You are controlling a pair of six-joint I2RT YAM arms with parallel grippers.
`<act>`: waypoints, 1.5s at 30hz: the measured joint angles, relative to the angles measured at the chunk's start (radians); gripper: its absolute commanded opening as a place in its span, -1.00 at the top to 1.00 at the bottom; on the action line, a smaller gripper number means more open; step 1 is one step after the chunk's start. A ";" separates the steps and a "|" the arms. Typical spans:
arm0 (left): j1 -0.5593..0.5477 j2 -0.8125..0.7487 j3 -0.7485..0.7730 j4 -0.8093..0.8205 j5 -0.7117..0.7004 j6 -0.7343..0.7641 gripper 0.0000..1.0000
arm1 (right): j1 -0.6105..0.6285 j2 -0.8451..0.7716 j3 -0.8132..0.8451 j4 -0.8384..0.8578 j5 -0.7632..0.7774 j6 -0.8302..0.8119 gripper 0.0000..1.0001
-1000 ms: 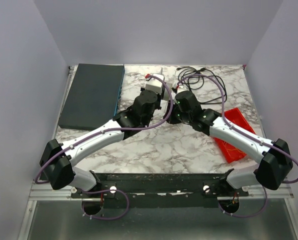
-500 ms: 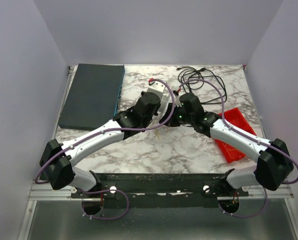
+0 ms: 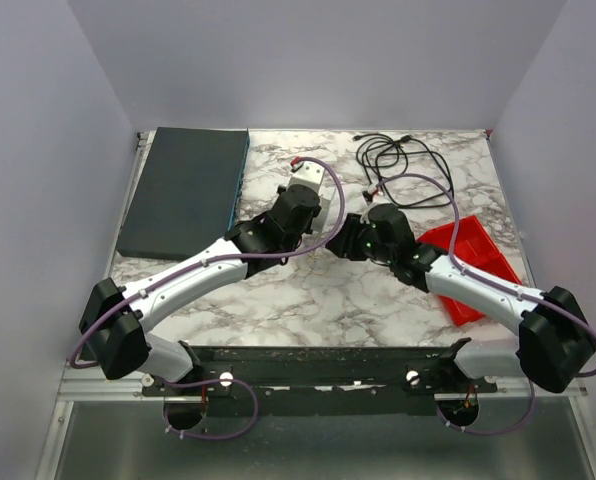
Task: Wrap the cables
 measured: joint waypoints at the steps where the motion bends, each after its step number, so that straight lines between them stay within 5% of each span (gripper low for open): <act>1: 0.003 0.000 0.002 -0.003 0.000 -0.005 1.00 | 0.000 0.000 -0.018 0.020 0.016 -0.003 0.15; 10: 0.040 0.005 0.031 -0.013 0.010 -0.035 1.00 | 0.014 0.072 -0.185 0.204 0.104 -0.020 0.08; 32: 0.045 0.027 0.046 -0.019 0.056 -0.045 1.00 | 0.100 0.393 -0.184 0.573 0.358 -0.024 -0.01; 34: 0.046 0.027 0.046 -0.019 0.057 -0.045 1.00 | 0.100 0.419 -0.185 0.609 0.358 -0.023 0.10; 40: 0.046 0.027 0.047 -0.021 0.060 -0.050 1.00 | 0.105 0.440 -0.185 0.663 0.356 -0.014 0.98; 45: 0.053 0.028 0.055 -0.034 0.058 -0.062 1.00 | 0.138 0.400 -0.196 0.649 0.358 0.005 0.99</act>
